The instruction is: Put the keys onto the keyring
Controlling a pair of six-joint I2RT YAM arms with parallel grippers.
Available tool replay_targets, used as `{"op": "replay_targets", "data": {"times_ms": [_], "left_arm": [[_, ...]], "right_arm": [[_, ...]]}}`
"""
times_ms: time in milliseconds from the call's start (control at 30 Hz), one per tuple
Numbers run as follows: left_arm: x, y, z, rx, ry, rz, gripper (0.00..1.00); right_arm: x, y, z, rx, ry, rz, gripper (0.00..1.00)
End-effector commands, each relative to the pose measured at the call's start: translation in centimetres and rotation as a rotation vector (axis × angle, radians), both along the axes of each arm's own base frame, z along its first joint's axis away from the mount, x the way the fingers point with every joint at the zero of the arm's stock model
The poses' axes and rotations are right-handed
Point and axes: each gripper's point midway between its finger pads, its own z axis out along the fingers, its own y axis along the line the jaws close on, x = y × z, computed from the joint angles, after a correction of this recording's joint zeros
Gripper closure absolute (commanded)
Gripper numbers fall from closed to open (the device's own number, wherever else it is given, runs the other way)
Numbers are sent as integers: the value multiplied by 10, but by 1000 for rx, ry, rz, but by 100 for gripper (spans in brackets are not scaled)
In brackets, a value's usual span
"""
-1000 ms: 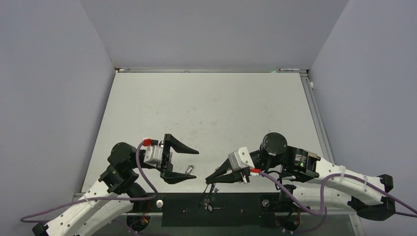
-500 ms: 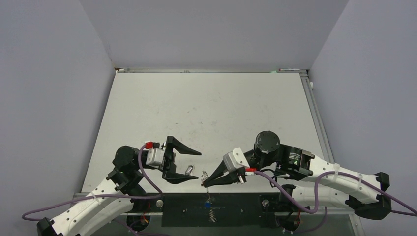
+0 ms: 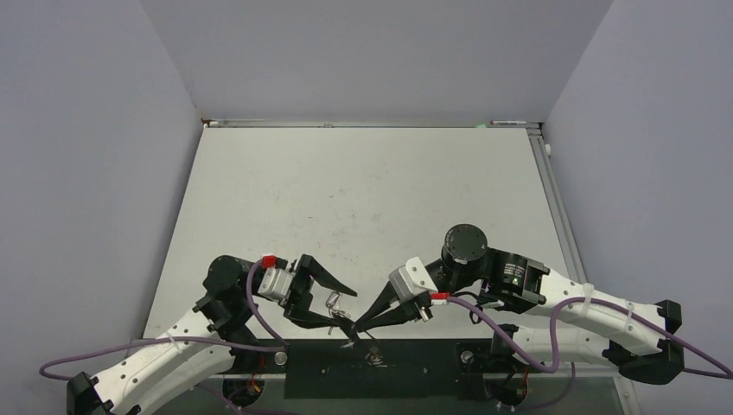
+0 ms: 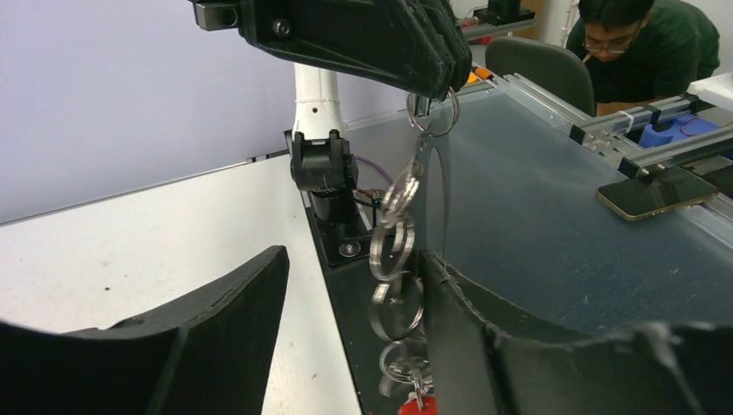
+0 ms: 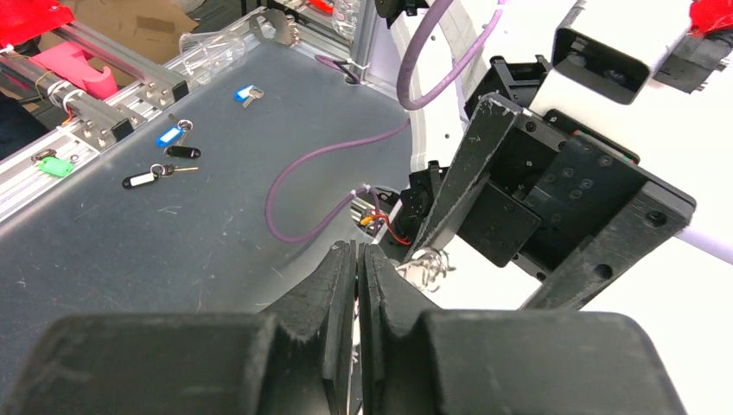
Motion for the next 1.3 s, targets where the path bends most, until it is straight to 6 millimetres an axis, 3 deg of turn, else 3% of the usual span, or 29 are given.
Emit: {"op": "replay_targets", "data": {"times_ms": [0, 133, 167, 333, 367, 500, 633, 900, 1067, 1267], "left_arm": [[-9, 0, 8, -9, -30, -51, 54], [-10, 0, 5, -2, -29, -54, 95], [-10, 1, 6, -5, -34, -50, 100], [-7, 5, 11, -39, -49, 7, 100], [-5, 6, 12, -43, -53, 28, 100], [14, 3, 4, 21, -50, 139, 100], [35, 0, -3, 75, -32, 240, 100], [67, -1, -15, 166, 41, 391, 100], [80, 1, -20, 186, 32, 459, 100], [87, 5, -19, 180, 44, 502, 100]], "right_arm": [[-5, -1, 30, 102, -52, 47, 95], [-2, -1, 29, 101, -53, 30, 95], [0, -2, 28, 101, -54, 19, 95], [15, -7, 22, 100, -42, -113, 94], [22, -9, 21, 101, -34, -167, 88], [58, -22, 21, 108, 27, -439, 45], [82, -30, 14, 65, 87, -602, 27], [105, -11, -32, -111, 211, -743, 24], [107, -6, -41, -99, 225, -753, 24], [117, 1, -72, -180, 217, -799, 31]]}}
